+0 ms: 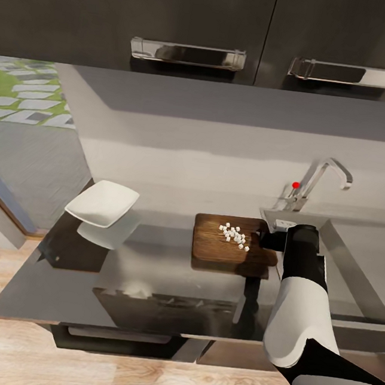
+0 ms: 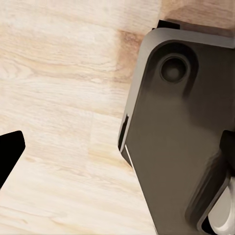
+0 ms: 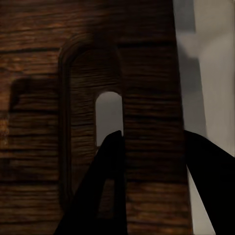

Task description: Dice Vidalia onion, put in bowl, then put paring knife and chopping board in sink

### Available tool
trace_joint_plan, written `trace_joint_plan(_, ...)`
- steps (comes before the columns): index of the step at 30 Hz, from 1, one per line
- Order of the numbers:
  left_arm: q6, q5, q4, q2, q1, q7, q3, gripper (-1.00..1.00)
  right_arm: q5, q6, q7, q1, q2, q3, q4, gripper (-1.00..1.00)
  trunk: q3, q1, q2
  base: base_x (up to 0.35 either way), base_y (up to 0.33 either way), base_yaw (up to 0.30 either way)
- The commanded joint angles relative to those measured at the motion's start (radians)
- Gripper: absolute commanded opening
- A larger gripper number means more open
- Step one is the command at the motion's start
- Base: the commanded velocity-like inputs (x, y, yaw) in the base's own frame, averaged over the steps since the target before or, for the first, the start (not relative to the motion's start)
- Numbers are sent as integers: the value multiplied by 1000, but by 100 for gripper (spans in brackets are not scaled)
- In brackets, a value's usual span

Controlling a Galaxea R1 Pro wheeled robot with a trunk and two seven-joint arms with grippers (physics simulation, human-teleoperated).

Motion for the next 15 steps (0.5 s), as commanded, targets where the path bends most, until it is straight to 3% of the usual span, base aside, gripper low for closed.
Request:
trace_joint_plan(1, -5, 6, 3, -1, -1, 0, -8, 100, 9, 0, 10, -1, 1, -4, -1, -100, 0, 1, -2, 0, 0, 0)
trace_joint_plan(15, -5, 6, 3, -1, -1, 0, -8, 100, 9, 0, 10, -1, 1, -4, -1, -100, 22, 1, -2, 0, 15, 0)
